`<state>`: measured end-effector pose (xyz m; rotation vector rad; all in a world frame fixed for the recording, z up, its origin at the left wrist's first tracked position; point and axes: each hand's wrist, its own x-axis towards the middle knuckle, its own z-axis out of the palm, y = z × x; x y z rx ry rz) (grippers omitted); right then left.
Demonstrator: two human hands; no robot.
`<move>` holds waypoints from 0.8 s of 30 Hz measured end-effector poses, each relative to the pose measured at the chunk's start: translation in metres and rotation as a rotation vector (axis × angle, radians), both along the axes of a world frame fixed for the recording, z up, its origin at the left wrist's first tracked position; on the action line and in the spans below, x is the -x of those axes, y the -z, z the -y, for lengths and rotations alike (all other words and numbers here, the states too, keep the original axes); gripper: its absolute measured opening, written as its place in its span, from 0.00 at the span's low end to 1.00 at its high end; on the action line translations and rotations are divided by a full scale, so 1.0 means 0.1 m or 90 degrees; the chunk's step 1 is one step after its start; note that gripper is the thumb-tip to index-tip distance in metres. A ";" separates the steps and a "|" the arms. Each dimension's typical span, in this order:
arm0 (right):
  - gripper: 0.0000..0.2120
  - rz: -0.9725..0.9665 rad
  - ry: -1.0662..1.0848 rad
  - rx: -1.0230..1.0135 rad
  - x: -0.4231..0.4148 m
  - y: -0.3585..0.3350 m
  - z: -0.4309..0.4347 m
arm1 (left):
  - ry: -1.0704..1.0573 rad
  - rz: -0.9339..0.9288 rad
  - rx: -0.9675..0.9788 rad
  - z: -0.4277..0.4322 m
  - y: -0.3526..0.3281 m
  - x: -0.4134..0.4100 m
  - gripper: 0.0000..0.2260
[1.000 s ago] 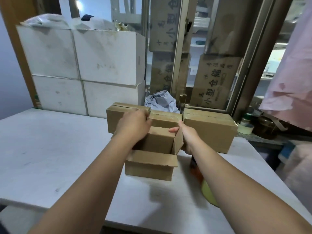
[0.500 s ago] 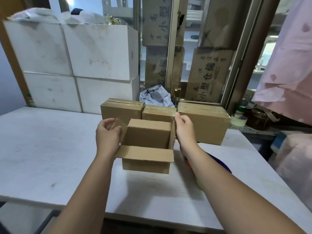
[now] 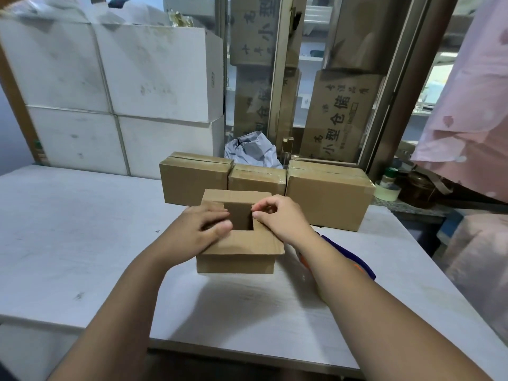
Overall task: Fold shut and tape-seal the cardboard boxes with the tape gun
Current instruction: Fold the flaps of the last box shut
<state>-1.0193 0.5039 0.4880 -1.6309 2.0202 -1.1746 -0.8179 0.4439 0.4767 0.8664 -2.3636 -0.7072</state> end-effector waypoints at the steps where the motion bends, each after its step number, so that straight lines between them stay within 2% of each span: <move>1: 0.03 -0.010 0.002 -0.005 -0.01 0.00 0.01 | 0.019 0.038 -0.024 -0.01 -0.01 -0.06 0.37; 3: 0.03 -0.016 0.000 -0.017 -0.02 -0.01 0.02 | 0.047 0.129 -0.057 -0.06 -0.04 -0.11 0.50; 4: 0.03 -0.016 -0.004 -0.026 -0.02 -0.01 0.03 | 0.053 0.175 -0.053 -0.10 -0.06 -0.11 0.51; 6: 0.03 -0.022 -0.011 -0.040 -0.01 -0.03 0.03 | 0.036 0.228 -0.019 -0.17 -0.11 -0.07 0.47; 8: 0.04 -0.025 -0.019 -0.050 0.00 -0.05 0.03 | 0.020 0.221 0.025 -0.17 -0.13 -0.04 0.39; 13: 0.05 0.087 -0.081 -0.041 0.06 -0.05 -0.03 | 0.018 0.133 -0.022 -0.11 -0.16 -0.07 0.20; 15: 0.14 0.136 -0.101 -0.020 0.09 -0.03 -0.07 | 0.017 0.086 -0.054 -0.10 -0.16 -0.07 0.15; 17: 0.22 0.165 -0.097 0.002 0.12 0.02 -0.11 | 0.008 0.032 -0.095 -0.10 -0.17 -0.06 0.12; 21: 0.26 0.184 -0.086 0.041 0.10 0.09 -0.15 | -0.037 -0.078 -0.138 -0.06 -0.20 -0.06 0.05; 24: 0.33 0.224 -0.057 0.034 0.08 0.13 -0.14 | -0.119 -0.167 -0.143 -0.03 -0.17 -0.05 0.08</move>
